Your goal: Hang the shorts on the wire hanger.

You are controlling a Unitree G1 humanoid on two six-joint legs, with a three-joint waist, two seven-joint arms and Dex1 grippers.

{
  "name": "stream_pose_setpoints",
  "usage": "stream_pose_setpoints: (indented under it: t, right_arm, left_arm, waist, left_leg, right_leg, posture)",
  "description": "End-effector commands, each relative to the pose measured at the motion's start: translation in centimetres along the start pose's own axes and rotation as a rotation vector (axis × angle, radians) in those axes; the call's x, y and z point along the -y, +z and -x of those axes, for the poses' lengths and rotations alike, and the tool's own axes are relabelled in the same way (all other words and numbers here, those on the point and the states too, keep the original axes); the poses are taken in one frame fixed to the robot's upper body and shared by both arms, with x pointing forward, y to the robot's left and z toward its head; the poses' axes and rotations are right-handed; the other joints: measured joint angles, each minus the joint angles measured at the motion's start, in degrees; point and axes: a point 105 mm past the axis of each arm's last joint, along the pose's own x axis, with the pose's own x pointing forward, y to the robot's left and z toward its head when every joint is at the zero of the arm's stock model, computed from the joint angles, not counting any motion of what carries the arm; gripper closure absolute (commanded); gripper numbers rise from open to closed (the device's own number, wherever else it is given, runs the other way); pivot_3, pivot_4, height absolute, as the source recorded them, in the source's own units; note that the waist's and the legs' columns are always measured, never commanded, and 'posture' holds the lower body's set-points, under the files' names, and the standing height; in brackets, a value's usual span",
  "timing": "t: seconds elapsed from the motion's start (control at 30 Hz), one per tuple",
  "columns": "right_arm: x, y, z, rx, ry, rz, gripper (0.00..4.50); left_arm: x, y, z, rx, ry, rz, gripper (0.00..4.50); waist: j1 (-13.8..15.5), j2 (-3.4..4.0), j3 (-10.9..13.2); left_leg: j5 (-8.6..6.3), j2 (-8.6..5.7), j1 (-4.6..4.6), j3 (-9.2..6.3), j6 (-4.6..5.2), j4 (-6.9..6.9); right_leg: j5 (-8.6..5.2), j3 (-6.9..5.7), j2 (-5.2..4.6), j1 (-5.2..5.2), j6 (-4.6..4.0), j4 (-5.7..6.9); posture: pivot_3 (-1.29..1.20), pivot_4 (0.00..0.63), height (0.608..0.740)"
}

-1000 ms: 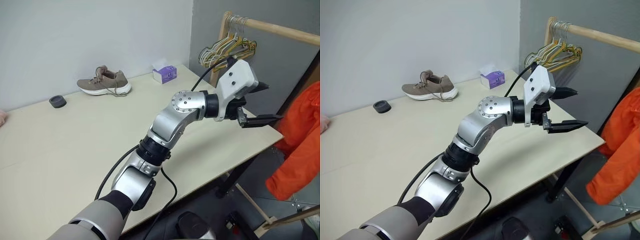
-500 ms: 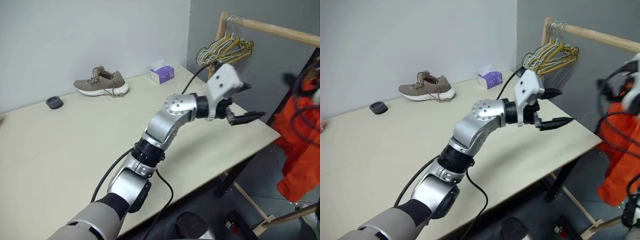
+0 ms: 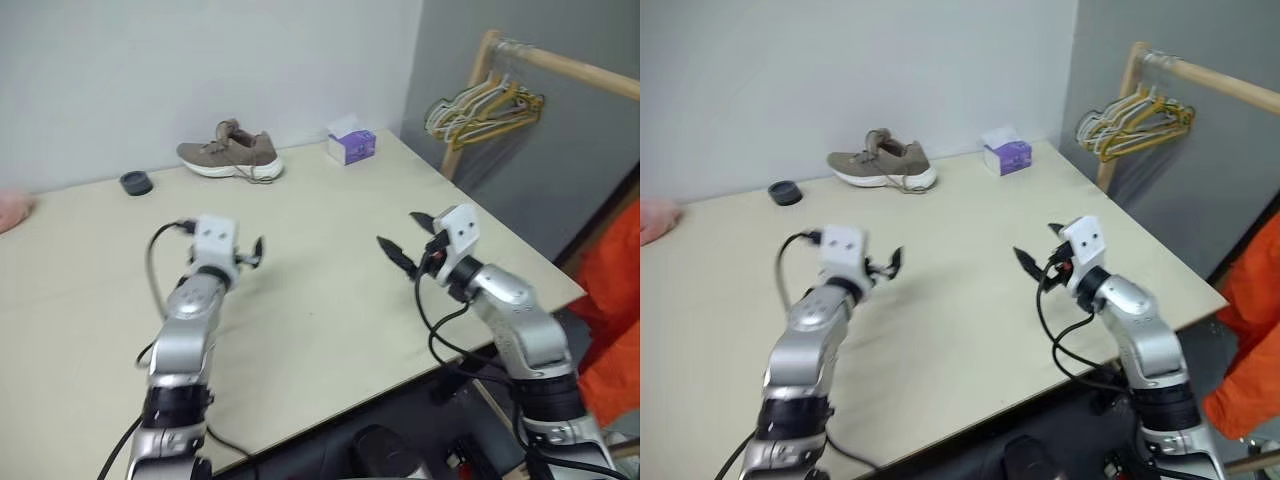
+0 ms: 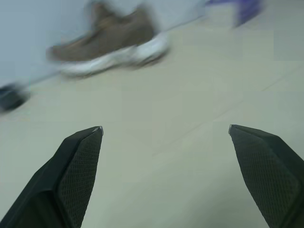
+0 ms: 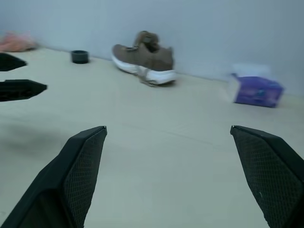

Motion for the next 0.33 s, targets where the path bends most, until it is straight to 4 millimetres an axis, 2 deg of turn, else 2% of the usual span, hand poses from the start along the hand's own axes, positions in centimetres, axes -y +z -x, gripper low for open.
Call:
stream_pose_setpoints:
  t: [0.03,0.17,0.3,0.33]
  right_arm:
    - [-0.5,0.2,-1.4,0.050,0.026,-0.014,0.05]
    - [-1.1,-0.8,-2.4,0.032,0.065,-0.034,0.05]
    - [-0.9,-1.1,-2.7,0.029,0.066,-0.054,0.05]
    - [-0.8,-1.1,-2.8,0.027,0.066,-0.057,0.05]
  left_arm:
    - [-1.8,0.3,1.5,0.041,0.093,0.051,0.00]
    - [-1.7,-0.1,2.1,0.035,0.081,0.084,0.00]
    - [-1.8,0.1,2.2,0.049,0.078,0.078,0.00]
    - [-1.8,0.4,2.3,0.067,0.074,0.077,0.00]
  waist:
    - [2.96,-0.04,-0.01]
    - [8.32,-0.09,-0.01]
    - [11.85,-0.08,-0.03]
    - [11.85,-0.08,-0.03]
  left_leg:
    - [-0.03,-0.01,-0.01,0.00,-0.05,0.02]
    - [-0.06,-0.06,-0.04,0.00,-0.10,0.07]
    - [-0.10,-0.06,-0.02,0.03,-0.14,0.08]
    - [-0.11,-0.05,-0.03,0.04,-0.16,0.08]
  right_leg:
    - [0.00,-0.01,-0.02,0.00,0.01,0.00]
    - [0.02,-0.06,-0.03,0.01,0.00,-0.01]
    - [0.16,-0.05,0.05,0.00,-0.25,0.00]
    - [0.16,-0.03,0.08,-0.02,-0.26,0.00]
  posture:
    - [-0.19,0.000,0.740]
    - [-0.14,0.000,0.740]
    - [-0.11,0.000,0.740]
    - [-0.11,0.000,0.740]
